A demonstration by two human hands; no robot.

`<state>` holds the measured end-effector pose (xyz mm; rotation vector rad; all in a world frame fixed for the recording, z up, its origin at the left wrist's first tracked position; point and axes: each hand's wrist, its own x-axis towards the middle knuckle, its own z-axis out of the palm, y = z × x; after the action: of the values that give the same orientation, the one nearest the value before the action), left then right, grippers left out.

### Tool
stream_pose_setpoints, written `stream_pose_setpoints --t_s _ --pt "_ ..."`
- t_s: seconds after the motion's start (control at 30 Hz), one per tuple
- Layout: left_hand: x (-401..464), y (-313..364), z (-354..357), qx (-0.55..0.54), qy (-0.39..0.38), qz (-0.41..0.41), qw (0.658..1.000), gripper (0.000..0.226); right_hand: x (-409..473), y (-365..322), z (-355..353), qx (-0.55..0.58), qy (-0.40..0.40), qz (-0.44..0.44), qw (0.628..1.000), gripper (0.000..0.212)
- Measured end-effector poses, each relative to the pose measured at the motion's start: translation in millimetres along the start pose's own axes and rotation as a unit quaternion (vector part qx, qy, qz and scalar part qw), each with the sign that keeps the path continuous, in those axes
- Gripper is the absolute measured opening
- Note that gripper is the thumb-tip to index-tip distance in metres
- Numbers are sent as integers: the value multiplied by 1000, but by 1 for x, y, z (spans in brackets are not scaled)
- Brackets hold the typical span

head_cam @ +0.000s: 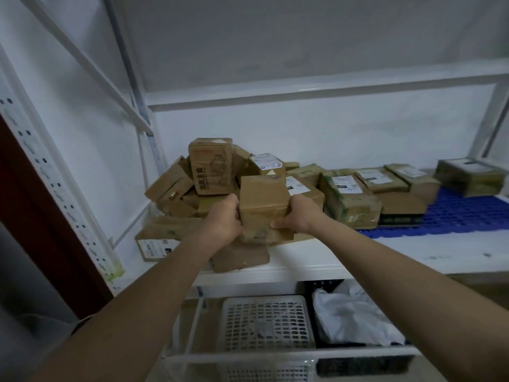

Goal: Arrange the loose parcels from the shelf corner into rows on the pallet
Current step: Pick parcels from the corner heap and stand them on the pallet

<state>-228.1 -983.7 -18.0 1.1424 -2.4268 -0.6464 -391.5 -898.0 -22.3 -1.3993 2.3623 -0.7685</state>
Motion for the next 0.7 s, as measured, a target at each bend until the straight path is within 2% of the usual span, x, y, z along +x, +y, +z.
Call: stream_pose_setpoints --t_s 0.17,0.33,0.47,0.6,0.7 --pt "2 45 10 63 -19 16 998 45 -13 32 -31 53 4 15 998 65" --pt "5 97 24 106 -58 31 992 49 -22 72 -61 131 -33 9 991 48" --pt "8 140 52 84 -59 52 993 53 -28 111 -94 113 -16 23 993 39" --pt "16 181 93 85 -63 67 992 45 -36 159 -126 58 3 49 997 56" --pt "22 212 127 94 -74 79 990 37 -45 198 -149 44 12 72 996 60"
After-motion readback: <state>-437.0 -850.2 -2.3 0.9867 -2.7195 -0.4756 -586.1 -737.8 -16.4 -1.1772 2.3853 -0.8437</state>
